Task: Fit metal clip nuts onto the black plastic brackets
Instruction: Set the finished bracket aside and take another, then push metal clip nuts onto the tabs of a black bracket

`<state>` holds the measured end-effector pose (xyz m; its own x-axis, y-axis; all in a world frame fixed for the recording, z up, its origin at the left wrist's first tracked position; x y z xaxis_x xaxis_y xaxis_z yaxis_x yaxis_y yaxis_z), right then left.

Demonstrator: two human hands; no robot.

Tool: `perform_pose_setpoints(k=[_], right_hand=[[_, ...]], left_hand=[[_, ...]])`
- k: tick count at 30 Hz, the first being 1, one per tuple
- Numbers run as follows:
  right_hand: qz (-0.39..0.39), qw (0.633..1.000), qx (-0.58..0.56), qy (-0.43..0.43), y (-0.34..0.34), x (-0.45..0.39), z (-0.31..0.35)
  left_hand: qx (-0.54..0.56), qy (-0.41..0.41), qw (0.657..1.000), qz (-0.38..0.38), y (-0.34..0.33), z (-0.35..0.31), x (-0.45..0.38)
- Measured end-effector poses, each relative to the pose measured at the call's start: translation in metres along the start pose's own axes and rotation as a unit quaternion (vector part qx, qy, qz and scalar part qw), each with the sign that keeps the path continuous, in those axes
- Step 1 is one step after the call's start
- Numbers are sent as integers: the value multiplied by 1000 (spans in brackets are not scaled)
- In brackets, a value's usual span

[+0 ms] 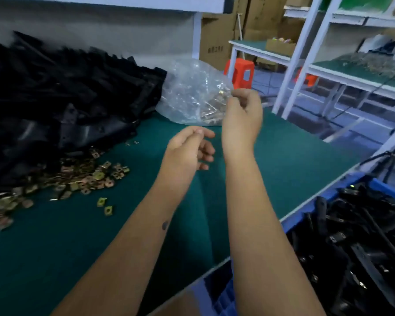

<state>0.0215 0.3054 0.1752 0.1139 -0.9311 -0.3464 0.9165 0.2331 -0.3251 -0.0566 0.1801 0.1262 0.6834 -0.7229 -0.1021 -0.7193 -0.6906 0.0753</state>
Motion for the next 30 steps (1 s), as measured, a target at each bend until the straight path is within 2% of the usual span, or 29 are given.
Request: perform_pose_setpoints(k=[2,5,8,12,15,17,19,20,21,25,30], right_hand=[[92,995,8,-31,-56,21,-21],[213,972,30,-94,-126,59,-60],[252,959,55,-120,-161,90,-94],[213,969,100,-78,-169,99,-114],[224,962,153,32,-174,96,-105],[314,921,210,91,-190,107,-102],[410,859,289,97,-204,125,-112],[427,838,323,105,-206,128,-115],[419,833,339,122,-207,128,-113],[350,869,286,203,-200,130,-82],[309,886,208,276,-192,146,-51]], left_hand=[[-62,-26,993,-98,67,6,-2],[-137,-49,958,-248,163,15,9],[-172,-41,927,-329,223,30,26],[-175,25,923,-342,251,63,31],[-152,56,916,-367,256,71,26],[-183,60,910,-368,253,70,23],[-188,55,914,-356,251,69,23],[-181,53,917,-352,251,69,23],[-174,51,919,-350,251,68,24],[-142,45,927,-344,251,64,26],[-17,-5,931,-364,254,53,34]])
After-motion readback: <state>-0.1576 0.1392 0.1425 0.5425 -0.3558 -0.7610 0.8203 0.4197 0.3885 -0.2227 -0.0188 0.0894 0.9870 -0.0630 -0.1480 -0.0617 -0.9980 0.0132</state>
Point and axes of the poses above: each hand's wrist, its own x-axis away from the middle knuckle, its own y-axis out of the back of the hand, z = x × y, the point moved 9 cm from there along -x, towards the middle knuckle, and after that the axes turned 14 degrees about -x, right-handed, at the moved point
